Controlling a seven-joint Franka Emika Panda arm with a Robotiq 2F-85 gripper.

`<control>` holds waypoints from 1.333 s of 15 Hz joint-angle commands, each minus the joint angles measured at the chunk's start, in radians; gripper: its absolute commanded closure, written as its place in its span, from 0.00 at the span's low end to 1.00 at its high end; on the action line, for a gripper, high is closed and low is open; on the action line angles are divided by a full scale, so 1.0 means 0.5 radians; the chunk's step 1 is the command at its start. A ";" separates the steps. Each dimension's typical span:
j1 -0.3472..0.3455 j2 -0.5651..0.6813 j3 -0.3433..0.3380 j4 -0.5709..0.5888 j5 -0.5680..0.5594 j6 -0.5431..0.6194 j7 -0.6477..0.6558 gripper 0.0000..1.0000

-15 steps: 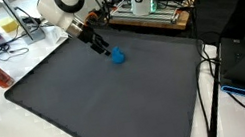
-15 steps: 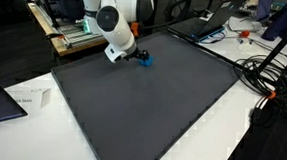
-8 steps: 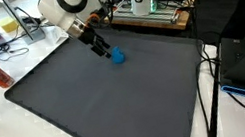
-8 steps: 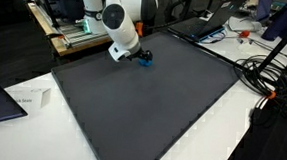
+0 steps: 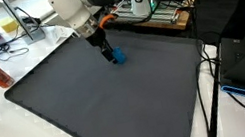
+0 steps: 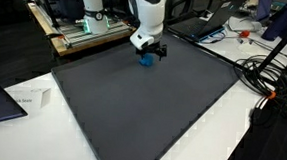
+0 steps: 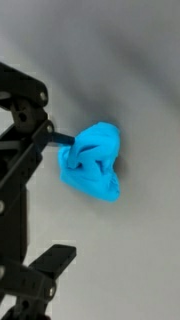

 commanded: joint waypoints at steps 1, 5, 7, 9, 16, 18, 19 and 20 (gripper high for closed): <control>0.256 -0.163 -0.102 -0.116 -0.449 0.083 0.383 0.00; 0.453 -0.262 -0.141 -0.152 -1.058 0.004 0.763 0.00; 0.518 -0.324 -0.127 -0.196 -1.354 -0.037 0.911 0.00; 0.562 -0.390 -0.097 -0.244 -1.632 -0.103 1.020 0.00; 0.482 -0.808 0.131 -0.652 -2.253 -0.077 0.985 0.00; 0.420 -0.957 0.197 -0.800 -2.135 0.011 0.829 0.00; 0.391 -1.032 0.221 -0.873 -2.052 0.061 0.723 0.00; 0.366 -1.101 0.237 -0.937 -1.981 0.102 0.636 0.00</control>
